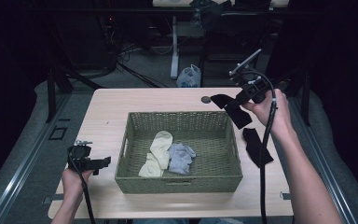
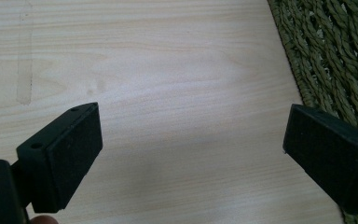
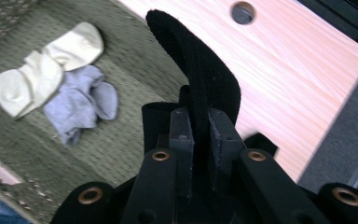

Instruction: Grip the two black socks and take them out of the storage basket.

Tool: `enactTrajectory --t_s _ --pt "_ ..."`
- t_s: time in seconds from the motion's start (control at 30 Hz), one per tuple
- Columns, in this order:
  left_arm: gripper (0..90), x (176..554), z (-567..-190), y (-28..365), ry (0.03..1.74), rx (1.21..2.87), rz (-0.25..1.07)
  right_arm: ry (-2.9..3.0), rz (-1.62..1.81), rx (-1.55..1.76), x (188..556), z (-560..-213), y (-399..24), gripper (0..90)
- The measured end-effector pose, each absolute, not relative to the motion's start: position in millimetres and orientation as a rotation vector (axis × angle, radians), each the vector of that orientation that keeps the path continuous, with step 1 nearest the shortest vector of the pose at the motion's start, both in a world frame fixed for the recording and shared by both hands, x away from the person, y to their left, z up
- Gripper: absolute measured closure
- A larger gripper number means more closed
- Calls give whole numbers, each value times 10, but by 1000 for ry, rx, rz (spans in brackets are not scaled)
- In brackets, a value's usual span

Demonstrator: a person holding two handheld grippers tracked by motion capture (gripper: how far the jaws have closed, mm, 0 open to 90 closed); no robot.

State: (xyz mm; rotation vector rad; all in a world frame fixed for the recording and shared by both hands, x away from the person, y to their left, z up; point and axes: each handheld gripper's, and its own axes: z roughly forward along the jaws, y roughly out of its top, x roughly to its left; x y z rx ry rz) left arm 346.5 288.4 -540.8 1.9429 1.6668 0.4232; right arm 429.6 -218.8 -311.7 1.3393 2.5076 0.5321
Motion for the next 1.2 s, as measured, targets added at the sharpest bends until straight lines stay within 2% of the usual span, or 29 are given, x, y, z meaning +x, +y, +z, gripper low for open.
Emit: enactTrajectory --t_s 0.17,0.43,1.2 --pt "45 3463 -5404 2881 1669 1945 423 2446 516 1398 4276 -3181 -2443 819" --pt "45 3462 -5410 2885 1673 1953 422 2418 517 1501 4290 -3480 -2796 819" --pt "45 3428 -5402 2883 1683 1956 439 2327 586 1724 4161 -4307 -3425 819"
